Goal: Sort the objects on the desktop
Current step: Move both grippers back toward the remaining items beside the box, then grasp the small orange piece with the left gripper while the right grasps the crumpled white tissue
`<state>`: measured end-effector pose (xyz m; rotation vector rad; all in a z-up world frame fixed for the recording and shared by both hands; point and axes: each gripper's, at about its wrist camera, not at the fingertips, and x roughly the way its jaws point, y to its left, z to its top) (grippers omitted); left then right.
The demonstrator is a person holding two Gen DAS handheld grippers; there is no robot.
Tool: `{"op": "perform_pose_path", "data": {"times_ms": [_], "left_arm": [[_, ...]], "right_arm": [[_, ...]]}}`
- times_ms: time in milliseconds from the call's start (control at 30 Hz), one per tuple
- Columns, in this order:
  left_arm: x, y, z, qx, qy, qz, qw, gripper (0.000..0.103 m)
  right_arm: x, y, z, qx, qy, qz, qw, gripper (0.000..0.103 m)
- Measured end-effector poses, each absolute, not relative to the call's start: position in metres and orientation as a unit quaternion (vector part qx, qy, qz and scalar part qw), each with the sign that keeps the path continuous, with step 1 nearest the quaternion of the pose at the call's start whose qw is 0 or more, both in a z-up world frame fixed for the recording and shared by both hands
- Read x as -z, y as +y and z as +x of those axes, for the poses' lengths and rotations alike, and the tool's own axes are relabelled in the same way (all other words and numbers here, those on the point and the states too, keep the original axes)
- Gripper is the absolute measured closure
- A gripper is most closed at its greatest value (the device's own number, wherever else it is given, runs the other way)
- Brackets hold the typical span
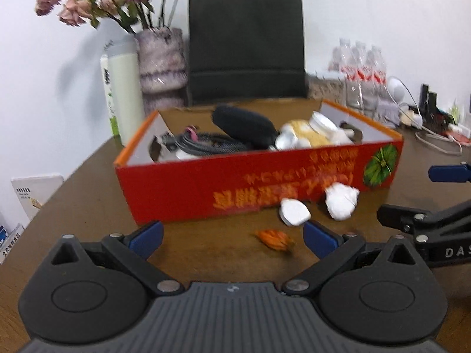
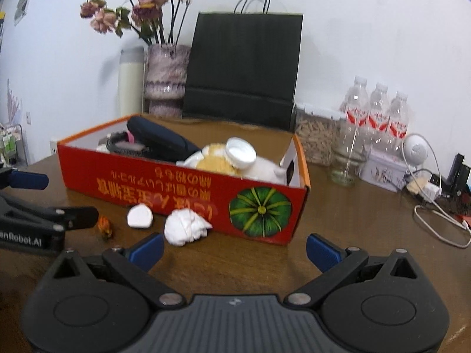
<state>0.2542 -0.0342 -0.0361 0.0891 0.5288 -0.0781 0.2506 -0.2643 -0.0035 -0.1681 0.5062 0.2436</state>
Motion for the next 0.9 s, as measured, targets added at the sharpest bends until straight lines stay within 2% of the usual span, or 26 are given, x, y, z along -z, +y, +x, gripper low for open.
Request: {"op": "perform_pose_path", "data": {"times_ms": [133, 233, 300, 367, 567, 900], "left_arm": [[0.039, -0.04, 0.256, 0.041, 0.276, 0.042, 0.959, 0.0], [0.041, -0.044, 0.262, 0.044, 0.29, 0.038, 0.955, 0.009], [0.043, -0.046, 0.265, 0.046, 0.301, 0.031, 0.952, 0.021], [0.045, -0.049, 0.269, 0.049, 0.313, 0.026, 0.948, 0.029], [0.048, -0.049, 0.275, 0.046, 0.321, 0.015, 0.946, 0.041], [0.046, -0.046, 0.276, 0.05, 0.317, 0.004, 0.947, 0.084]], "right_arm": [[0.007, -0.266, 0.255, -0.122, 0.268, -0.082, 0.952, 0.0], [0.009, -0.269, 0.258, -0.124, 0.283, -0.079, 0.948, 0.0], [0.01, -0.271, 0.26, -0.125, 0.294, -0.073, 0.945, 0.0], [0.011, -0.272, 0.262, -0.126, 0.302, -0.067, 0.943, 0.0], [0.017, -0.274, 0.27, -0.127, 0.334, -0.053, 0.932, 0.0], [0.02, -0.276, 0.273, -0.132, 0.343, -0.04, 0.929, 0.0]]}}
